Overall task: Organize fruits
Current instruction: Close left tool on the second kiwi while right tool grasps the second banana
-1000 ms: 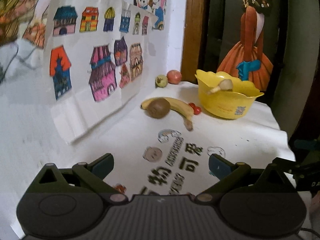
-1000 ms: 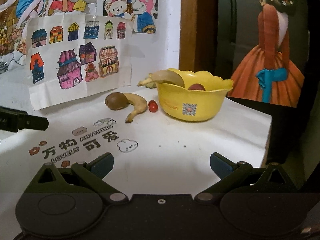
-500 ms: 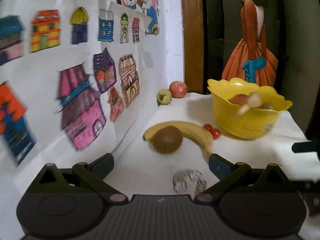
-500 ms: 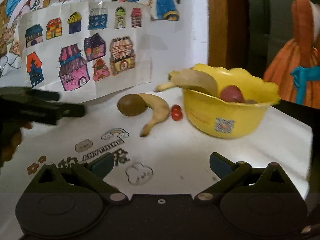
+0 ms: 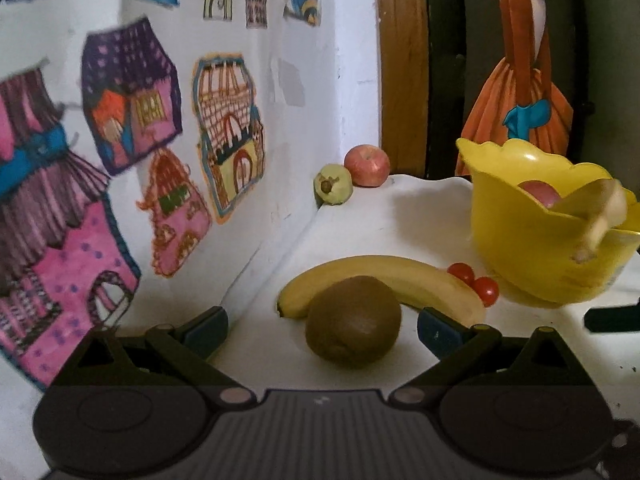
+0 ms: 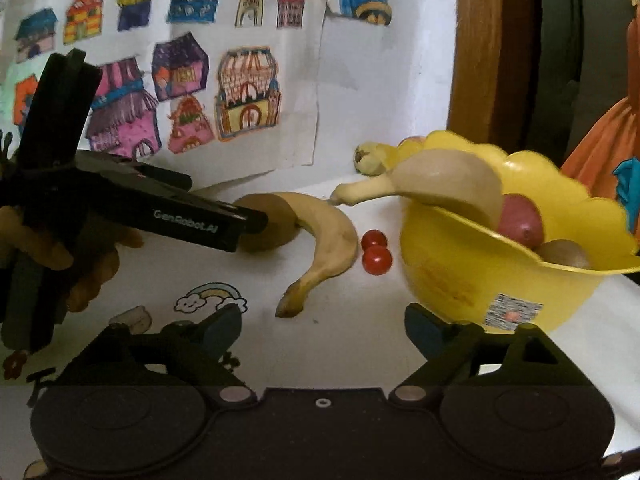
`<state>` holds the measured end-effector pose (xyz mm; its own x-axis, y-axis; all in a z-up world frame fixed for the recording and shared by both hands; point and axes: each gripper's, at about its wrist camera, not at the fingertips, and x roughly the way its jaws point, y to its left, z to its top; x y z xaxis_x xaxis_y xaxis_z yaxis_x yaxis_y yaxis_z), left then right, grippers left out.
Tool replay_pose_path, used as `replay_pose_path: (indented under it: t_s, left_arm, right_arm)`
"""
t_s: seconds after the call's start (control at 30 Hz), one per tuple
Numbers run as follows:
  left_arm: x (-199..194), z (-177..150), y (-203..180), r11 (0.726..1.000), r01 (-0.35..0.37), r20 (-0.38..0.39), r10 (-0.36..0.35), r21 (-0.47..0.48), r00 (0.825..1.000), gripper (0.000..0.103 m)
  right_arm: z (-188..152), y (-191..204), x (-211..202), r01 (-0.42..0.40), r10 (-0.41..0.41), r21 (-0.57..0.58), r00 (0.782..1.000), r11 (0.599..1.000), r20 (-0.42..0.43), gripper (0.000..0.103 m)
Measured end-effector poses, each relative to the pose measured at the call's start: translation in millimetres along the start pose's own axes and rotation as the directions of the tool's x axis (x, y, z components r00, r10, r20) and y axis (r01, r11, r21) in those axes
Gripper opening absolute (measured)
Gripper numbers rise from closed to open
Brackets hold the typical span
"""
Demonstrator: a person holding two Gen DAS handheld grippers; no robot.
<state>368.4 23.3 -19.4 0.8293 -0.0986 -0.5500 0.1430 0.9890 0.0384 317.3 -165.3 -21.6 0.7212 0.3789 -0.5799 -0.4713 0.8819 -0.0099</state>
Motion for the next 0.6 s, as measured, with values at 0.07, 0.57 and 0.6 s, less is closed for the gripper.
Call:
replay_pose_path:
  t_s: [0.07,0.57,0.6]
  left_arm:
    - [5,0,3,1.0,0.014,-0.003,-0.014,-0.01,1.0,0.102]
    - [29,4,6,0.992,0.108,-0.042,-0.111,-0.058,0.993,0.07]
    - [31,4,6,0.992,0.113,-0.045,-0.116,-0.064,0.992,0.066]
  right_arm:
    - [2,4,9,-0.013,0.013,-0.003,1.0,1.0,-0.008,0.081]
    - [19,18,55,0.008,-0.005,0.041,0.998,0.999,-0.055,0.05]
    - [20,18,56,0.011,-0.009,0.045,0.999,0.999,-0.052,0.047]
